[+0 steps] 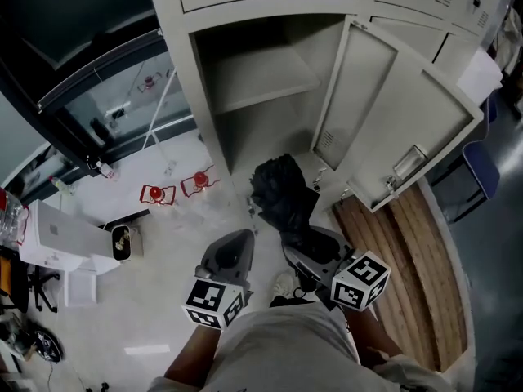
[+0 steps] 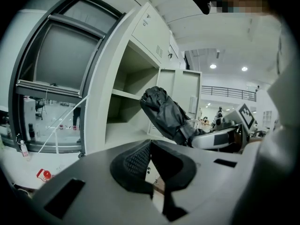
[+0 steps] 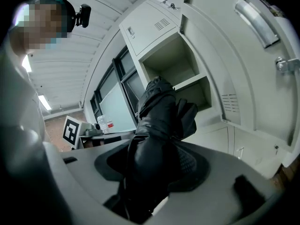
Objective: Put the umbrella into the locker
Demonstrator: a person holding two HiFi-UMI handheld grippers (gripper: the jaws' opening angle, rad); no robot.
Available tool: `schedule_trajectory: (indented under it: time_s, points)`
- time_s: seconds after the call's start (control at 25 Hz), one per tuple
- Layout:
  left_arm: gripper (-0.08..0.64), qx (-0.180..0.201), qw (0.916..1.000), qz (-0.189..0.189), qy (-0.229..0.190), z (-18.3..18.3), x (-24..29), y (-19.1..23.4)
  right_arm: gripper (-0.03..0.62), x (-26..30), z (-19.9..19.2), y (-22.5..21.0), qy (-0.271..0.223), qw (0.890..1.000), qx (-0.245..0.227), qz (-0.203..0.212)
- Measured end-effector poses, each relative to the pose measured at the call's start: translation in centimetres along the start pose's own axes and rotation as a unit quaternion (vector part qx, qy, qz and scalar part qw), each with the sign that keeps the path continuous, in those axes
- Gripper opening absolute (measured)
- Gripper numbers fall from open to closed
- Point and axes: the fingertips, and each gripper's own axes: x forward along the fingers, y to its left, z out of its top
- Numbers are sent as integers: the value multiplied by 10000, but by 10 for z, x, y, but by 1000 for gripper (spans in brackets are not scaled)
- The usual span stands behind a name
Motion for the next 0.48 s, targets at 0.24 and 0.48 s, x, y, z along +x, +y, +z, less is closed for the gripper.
schedule_trajectory:
  time_s: [0.24, 0.48]
  points:
    - [17, 26, 9999, 111, 45, 8, 39, 0, 232, 6, 16, -35, 55, 9998, 11, 165]
    - [17, -26, 9995, 283, 98, 11, 56, 5, 232, 10, 21, -57, 145, 9995, 87, 261]
